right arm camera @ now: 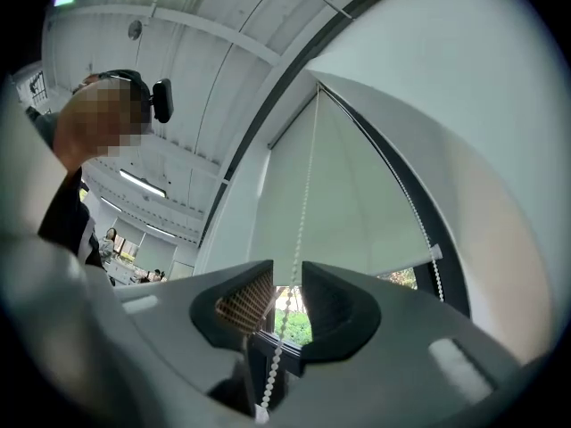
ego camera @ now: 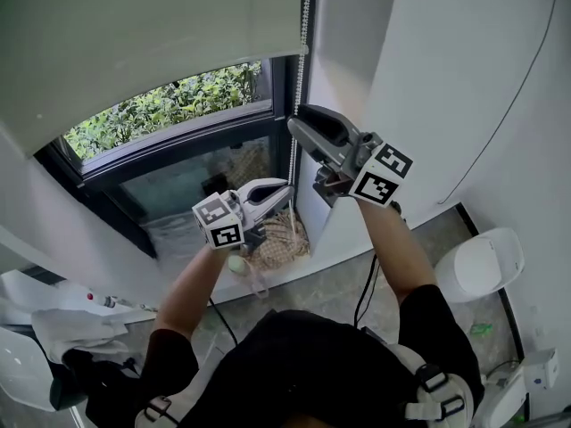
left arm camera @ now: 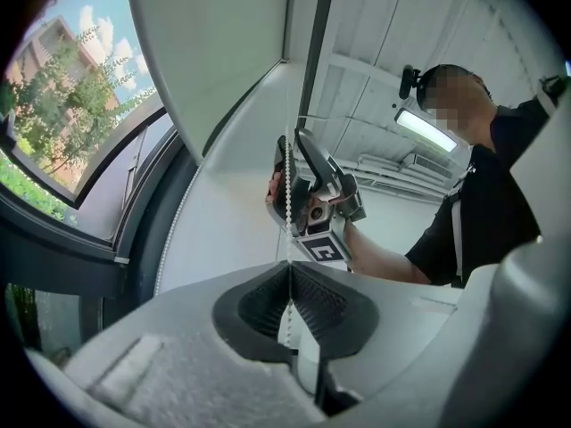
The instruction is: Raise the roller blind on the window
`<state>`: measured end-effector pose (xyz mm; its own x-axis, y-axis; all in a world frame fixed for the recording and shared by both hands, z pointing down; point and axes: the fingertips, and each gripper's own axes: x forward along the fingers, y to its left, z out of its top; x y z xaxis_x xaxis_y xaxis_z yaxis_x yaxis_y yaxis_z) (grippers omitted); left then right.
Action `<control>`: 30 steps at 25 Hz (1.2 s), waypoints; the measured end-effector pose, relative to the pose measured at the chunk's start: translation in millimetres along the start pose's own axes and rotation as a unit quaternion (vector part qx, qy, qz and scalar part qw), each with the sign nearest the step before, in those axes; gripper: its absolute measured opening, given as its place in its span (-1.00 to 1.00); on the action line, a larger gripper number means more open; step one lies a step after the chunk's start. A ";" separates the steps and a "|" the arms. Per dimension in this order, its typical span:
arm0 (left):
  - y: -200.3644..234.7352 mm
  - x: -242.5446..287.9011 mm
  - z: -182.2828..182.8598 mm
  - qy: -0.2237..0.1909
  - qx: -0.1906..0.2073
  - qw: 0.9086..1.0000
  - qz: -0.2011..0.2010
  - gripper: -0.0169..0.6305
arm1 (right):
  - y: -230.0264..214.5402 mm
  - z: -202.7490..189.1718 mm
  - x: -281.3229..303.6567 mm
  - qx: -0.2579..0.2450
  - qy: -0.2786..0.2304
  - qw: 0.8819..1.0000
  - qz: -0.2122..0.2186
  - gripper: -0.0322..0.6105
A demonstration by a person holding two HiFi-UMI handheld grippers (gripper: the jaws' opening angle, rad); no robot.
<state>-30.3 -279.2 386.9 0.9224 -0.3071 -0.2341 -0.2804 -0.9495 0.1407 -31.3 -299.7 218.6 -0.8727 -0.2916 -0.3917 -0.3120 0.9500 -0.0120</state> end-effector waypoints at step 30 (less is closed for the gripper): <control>11.3 -52.2 -152.2 0.155 -0.029 0.984 0.084 -0.63 | -3.4 -170.0 -85.1 0.003 0.141 0.988 -0.061 -0.88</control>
<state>-41.2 -264.1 547.1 0.9033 -0.4169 0.1014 -0.4291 -0.8788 0.2088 -19.9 -297.1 408.4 -0.8990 -0.4227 -0.1147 -0.4199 0.9062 -0.0489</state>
